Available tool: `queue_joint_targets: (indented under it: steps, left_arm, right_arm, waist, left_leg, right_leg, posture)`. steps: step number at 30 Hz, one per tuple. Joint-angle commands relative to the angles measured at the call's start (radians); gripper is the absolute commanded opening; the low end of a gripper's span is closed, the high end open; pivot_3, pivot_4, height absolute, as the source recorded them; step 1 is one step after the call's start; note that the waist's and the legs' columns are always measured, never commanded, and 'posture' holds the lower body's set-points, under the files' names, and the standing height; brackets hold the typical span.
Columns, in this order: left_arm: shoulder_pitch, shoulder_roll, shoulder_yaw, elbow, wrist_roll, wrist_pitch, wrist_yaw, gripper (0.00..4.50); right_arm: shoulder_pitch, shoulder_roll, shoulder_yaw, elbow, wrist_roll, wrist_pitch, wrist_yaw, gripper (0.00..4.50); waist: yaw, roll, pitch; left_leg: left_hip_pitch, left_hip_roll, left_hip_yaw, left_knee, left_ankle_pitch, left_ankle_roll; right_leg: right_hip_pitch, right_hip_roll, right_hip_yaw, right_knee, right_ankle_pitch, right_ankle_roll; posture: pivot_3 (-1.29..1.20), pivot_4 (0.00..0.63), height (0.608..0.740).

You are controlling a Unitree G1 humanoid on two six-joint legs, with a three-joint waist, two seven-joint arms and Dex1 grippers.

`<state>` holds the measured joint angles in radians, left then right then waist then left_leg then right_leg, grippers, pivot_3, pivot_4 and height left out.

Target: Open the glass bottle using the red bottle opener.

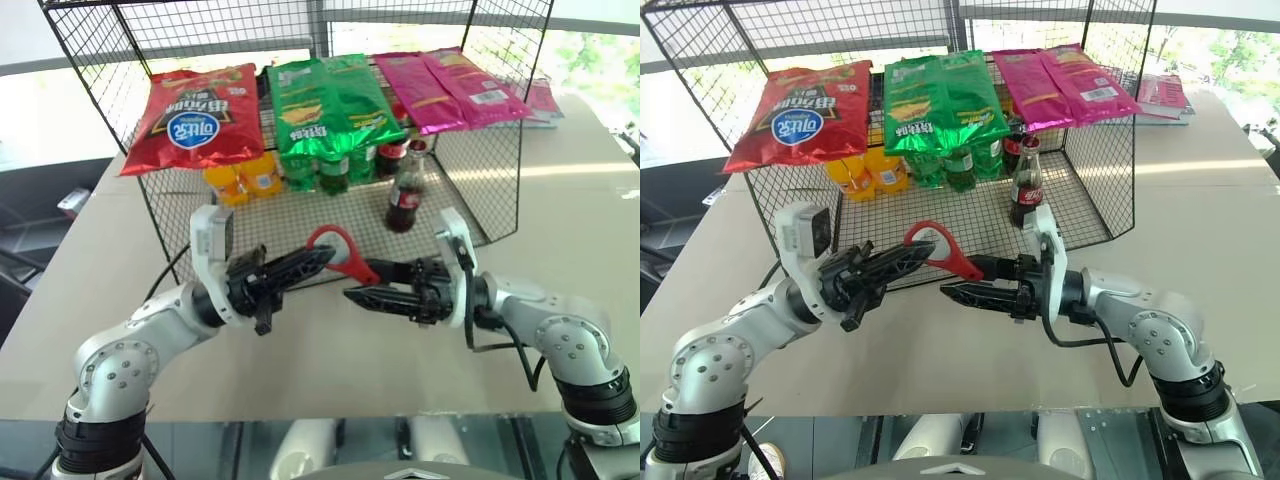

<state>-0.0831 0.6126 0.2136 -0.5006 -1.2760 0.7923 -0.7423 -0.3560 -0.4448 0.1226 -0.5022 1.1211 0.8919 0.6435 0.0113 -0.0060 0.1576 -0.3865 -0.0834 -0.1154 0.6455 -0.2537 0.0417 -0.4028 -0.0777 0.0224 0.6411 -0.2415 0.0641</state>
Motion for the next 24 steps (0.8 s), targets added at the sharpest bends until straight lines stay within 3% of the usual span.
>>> queue_joint_targets:
  steps: [1, 3, 5, 7, 16, 17, 21, 24]
  left_arm:
    - [0.004, 0.010, -0.010, -0.040, 0.032, -0.023, -0.036, 0.00]
    - [0.007, 0.009, -0.017, -0.043, 0.058, -0.037, -0.052, 0.00]
    - [0.007, -0.003, -0.017, -0.041, 0.059, -0.046, -0.047, 0.00]
    - [0.002, -0.013, -0.017, -0.038, 0.060, -0.053, -0.041, 0.00]
    - [-0.002, -0.029, -0.019, -0.033, 0.092, -0.075, -0.055, 0.00]
    - [-0.002, -0.031, -0.019, -0.034, 0.095, -0.076, -0.055, 0.00]
    - [-0.002, -0.040, -0.017, -0.034, 0.104, -0.081, -0.055, 0.00]
    - [-0.004, -0.042, -0.018, -0.033, 0.104, -0.084, -0.057, 0.00]
  right_arm:
    - [-0.049, 0.025, 0.000, -0.005, 0.041, 0.023, -0.014, 2.56]
    - [-0.071, 0.043, -0.006, 0.009, 0.056, 0.039, -0.031, 2.09]
    - [-0.077, 0.041, -0.003, 0.007, 0.056, 0.056, -0.026, 0.99]
    - [-0.073, 0.031, 0.003, -0.001, 0.057, 0.069, -0.016, 0.17]
    - [-0.058, -0.008, 0.014, -0.005, 0.013, 0.070, 0.022, 0.02]
    - [-0.058, -0.010, 0.014, -0.003, 0.010, 0.068, 0.029, 0.90]
    - [-0.047, -0.031, 0.016, -0.014, 0.003, 0.067, 0.062, 2.68]
    - [-0.042, -0.045, 0.024, -0.009, -0.012, 0.064, 0.086, 2.68]
  waist:
    - [0.000, 0.000, 0.000]
    - [0.000, 0.000, 0.000]
    - [0.000, 0.000, 0.000]
    - [0.002, 0.000, 0.000]
    - [0.000, 0.000, 0.000]
    - [0.000, 0.000, 0.000]
    - [0.000, 0.000, 0.000]
    - [0.000, 0.000, 0.000]
  left_leg:
    - [0.000, 0.000, 0.000, 0.000, 0.000, 0.000]
    - [0.000, 0.000, 0.000, 0.000, 0.000, 0.000]
    - [0.000, 0.000, 0.000, 0.000, 0.000, 0.000]
    - [-0.001, 0.000, 0.000, -0.001, 0.000, 0.000]
    - [-0.003, 0.000, 0.001, -0.001, 0.000, 0.000]
    - [-0.003, 0.000, 0.001, -0.001, 0.000, 0.000]
    - [-0.007, 0.000, 0.001, -0.001, 0.002, -0.003]
    - [-0.008, 0.000, 0.001, -0.001, 0.002, -0.003]
  right_leg:
    - [0.000, 0.000, 0.000, 0.000, 0.000, 0.000]
    - [0.000, 0.000, 0.000, 0.000, 0.000, 0.000]
    - [0.000, 0.000, 0.000, 0.000, 0.000, 0.000]
    - [-0.001, 0.000, 0.000, 0.000, 0.000, 0.000]
    - [-0.004, 0.000, 0.000, 0.000, 0.000, 0.000]
    - [-0.004, 0.000, 0.000, 0.000, 0.000, 0.000]
    - [-0.007, 0.000, 0.000, 0.001, 0.000, 0.000]
    - [-0.009, 0.000, 0.000, 0.000, 0.000, 0.000]
  posture:
    - [0.00, 0.150, 0.740]
    - [0.00, 0.150, 0.740]
    - [0.00, 0.150, 0.740]
    - [0.00, 0.150, 0.740]
    - [0.00, 0.150, 0.740]
    - [0.00, 0.150, 0.740]
    - [0.00, 0.150, 0.740]
    - [0.00, 0.150, 0.740]
